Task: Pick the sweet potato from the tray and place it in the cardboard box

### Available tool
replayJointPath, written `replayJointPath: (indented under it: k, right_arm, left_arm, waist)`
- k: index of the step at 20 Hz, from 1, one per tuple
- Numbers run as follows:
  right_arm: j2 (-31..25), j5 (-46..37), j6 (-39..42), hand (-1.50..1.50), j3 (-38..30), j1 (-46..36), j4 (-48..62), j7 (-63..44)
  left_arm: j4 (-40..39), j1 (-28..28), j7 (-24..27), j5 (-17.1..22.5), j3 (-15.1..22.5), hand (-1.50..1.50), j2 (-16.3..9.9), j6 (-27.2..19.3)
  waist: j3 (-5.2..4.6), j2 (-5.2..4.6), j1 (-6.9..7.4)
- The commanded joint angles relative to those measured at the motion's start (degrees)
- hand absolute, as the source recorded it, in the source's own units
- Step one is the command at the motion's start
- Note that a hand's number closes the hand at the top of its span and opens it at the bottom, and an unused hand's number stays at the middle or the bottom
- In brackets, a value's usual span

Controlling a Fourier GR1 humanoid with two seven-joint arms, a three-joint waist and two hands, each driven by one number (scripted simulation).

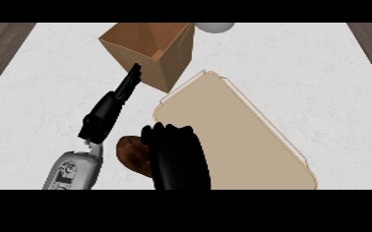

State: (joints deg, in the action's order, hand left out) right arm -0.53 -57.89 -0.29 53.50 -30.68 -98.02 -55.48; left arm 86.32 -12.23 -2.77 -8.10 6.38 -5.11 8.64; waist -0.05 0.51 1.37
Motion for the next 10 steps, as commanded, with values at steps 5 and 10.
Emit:
replayJointPath:
  k: [5,10]
  right_arm:
    - [0.5,2.0,5.3,1.5,6.8,-10.9,-20.1,-18.7]
    - [0.5,-1.1,4.3,1.5,2.6,-14.8,-22.5,-22.9]
  left_arm:
    - [1.5,2.3,-1.2,0.6,0.0,0.0,0.1,0.6]
    - [2.4,3.1,-1.1,0.8,-0.5,0.0,-0.4,0.9]
  waist:
    - [-0.03,0.13,-0.67]
    - [-0.05,0.17,-0.99]
